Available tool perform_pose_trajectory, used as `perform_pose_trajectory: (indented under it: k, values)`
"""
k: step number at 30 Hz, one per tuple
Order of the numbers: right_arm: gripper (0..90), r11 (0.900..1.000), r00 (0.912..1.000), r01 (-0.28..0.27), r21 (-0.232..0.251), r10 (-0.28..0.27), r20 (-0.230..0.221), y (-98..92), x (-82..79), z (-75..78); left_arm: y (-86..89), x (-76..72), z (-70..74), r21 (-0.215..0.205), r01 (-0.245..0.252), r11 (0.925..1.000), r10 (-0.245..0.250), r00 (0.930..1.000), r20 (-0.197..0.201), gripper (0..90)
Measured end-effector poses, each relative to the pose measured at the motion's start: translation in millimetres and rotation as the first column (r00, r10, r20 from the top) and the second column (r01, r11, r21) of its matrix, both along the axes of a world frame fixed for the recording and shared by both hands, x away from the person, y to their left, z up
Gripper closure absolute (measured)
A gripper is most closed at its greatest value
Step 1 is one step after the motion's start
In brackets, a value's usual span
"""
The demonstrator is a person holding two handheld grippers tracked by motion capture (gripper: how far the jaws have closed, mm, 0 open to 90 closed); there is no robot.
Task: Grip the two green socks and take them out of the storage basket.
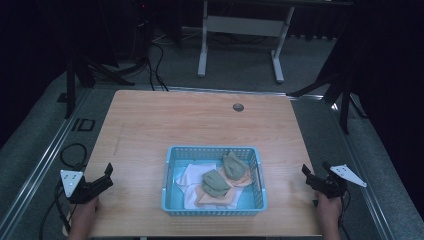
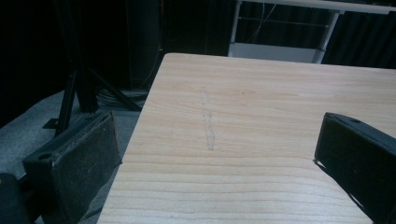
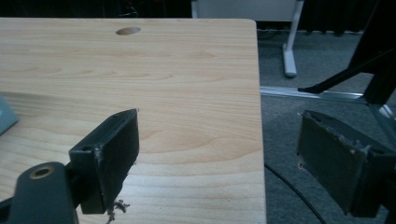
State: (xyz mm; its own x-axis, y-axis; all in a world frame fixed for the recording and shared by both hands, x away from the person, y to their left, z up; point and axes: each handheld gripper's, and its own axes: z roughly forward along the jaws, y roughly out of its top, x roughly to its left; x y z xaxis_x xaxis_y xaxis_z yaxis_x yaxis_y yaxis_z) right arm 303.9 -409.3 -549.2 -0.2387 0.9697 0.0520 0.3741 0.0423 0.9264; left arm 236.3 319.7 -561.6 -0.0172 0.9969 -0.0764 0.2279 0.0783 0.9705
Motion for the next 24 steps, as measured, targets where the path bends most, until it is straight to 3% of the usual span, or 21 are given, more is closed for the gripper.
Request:
perform_pose_trajectory:
  k: [2,6,9,11,13,17,20,24]
  values:
    - [13.0,0.999,0.9993,-0.03,-0.017,0.03,-0.023,-1.3,0.6,-0.7,-0.1,0.5,-0.1,0.003,0.0,1.0,0.0,1.0,-0.004,0.4]
    - [13.4,0.996,0.9949,-0.086,0.024,0.087,-0.052,-4.7,2.0,-2.4,-0.2,0.5,-0.1,0.006,0.0,1.0,0.0,1.0,-0.007,0.5]
    - [13.5,0.993,0.9913,-0.116,0.016,0.117,-0.061,-7.5,1.5,0.3,-0.2,0.6,-0.1,0.006,-0.001,1.0,0.002,1.0,-0.008,0.4]
    - [13.7,0.988,0.9847,-0.149,0.043,0.152,-0.086,-15.2,0.7,1.4,0.1,0.8,-0.2,0.003,0.002,1.0,-0.001,1.0,-0.01,0.5]
    - [14.2,0.983,0.9766,-0.177,0.041,0.18,-0.117,-18.4,0.0,0.5,0.0,0.7,-0.2,0.004,0.007,1.0,-0.007,0.9999,-0.009,0.5]
    - [14.5,0.958,0.946,-0.286,0.022,0.286,-0.153,-21.5,-2.6,-0.2,0.1,1.2,-0.3,0.001,0.015,0.9999,-0.015,0.9998,-0.011,0.5]
    - [14.7,0.929,0.9143,-0.369,0.029,0.369,-0.168,-23.9,-5.4,-2.2,0.2,1.6,-0.3,0.0,0.017,0.9999,-0.017,0.9997,-0.015,0.4]
    - [14.6,0.883,0.8579,-0.469,0.022,0.462,-0.226,-23.3,-6.5,-4.1,0.2,1.8,-0.3,0.001,0.023,0.9997,-0.023,0.9996,-0.018,0.4]
